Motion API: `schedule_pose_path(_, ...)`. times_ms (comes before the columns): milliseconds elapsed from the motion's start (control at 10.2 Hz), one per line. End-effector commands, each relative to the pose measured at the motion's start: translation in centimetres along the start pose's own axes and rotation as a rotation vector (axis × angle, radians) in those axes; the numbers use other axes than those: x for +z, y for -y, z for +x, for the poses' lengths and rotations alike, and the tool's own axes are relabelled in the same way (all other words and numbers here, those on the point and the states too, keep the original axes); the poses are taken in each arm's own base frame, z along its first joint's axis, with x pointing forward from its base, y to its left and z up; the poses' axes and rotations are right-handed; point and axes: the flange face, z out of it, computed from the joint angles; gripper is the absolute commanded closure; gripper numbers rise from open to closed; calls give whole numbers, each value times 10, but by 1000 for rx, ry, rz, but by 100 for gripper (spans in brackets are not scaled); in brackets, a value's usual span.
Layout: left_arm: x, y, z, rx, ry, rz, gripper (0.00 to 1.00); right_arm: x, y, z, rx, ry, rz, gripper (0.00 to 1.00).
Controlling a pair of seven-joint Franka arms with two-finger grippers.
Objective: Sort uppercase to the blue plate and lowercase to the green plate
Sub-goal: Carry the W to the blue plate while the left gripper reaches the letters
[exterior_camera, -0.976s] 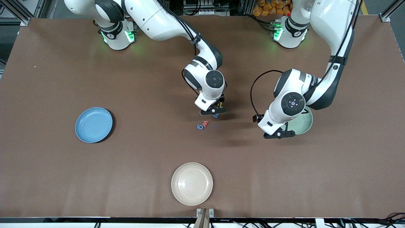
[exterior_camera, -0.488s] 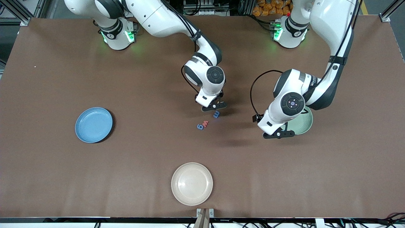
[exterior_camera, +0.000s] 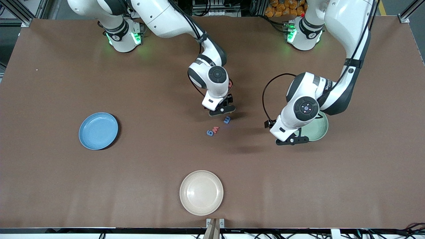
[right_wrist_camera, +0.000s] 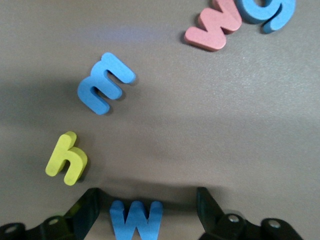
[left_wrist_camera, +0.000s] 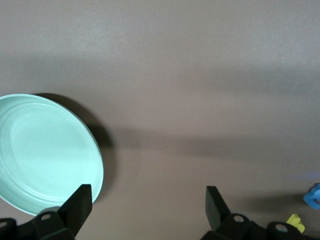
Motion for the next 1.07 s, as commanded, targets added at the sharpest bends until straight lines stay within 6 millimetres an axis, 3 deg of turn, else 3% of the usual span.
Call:
schedule_pose_path(0, -1, -2, 1, -15, -15, 22, 0, 0, -3, -9, -33, -4, -5, 39)
schedule_pose_path(390, 4, -3, 1, -15, -9, 24, 0, 1, 3, -18, -38, 22, -9, 40)
schedule_pose_path(488, 4, -2, 1, -14, -9, 26, 0, 5, 3, -22, -42, 27, -15, 44)
schedule_pose_path(683, 3, -3, 2, -14, -11, 24, 0, 4, 3, -22, -56, 27, -15, 87)
schedule_pose_path(780, 5, -3, 2, -14, -7, 26, 0, -3, 3, -19, -54, 24, -12, 100)
schedule_pose_path(976, 6, -3, 2, -14, -7, 26, 0, -41, -8, -3, -41, 48, -26, 100)
